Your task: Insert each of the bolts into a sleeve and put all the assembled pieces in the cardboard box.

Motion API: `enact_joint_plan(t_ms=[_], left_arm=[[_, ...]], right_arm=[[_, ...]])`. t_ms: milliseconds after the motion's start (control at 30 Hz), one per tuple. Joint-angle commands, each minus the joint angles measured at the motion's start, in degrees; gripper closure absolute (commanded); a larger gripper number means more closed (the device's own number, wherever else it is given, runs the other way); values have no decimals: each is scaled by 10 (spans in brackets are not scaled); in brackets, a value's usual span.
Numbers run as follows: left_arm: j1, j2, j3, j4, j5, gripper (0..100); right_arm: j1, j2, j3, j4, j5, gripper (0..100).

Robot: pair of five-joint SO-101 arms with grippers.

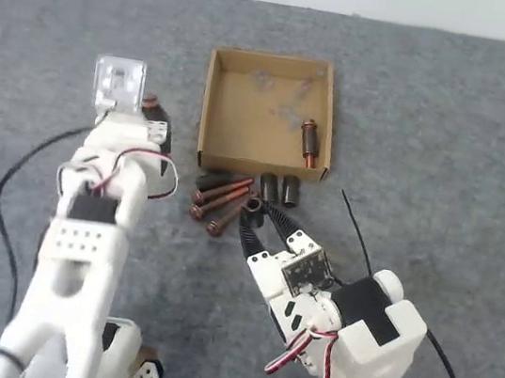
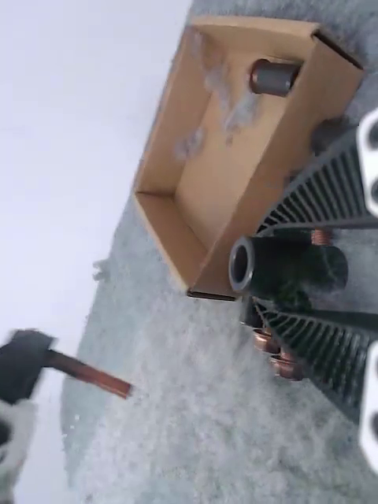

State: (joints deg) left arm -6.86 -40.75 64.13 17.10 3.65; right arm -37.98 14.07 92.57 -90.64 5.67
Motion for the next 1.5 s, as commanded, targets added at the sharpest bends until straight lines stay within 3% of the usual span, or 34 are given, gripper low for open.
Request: enact_joint_plan(t_ms=[0,267,600,867,1100,1467], left_arm=[[4,-89,38,-102,-2,988],[26,-182,64,-103,-2,988],[153,-249,89,-103,0,988],[178,-274,98,-62,171,988],[185,-273,126,-63,177,988],[217,-272,220,-184,177,988]], right_arm=[[6,-23,12,16,7,991],[6,-23,12,17,5,991],[6,-23,12,17,5,991],[6,-23,12,17,4,991],[-10,-24,17,16,4,991],[-40,-24,17,16,4,991]])
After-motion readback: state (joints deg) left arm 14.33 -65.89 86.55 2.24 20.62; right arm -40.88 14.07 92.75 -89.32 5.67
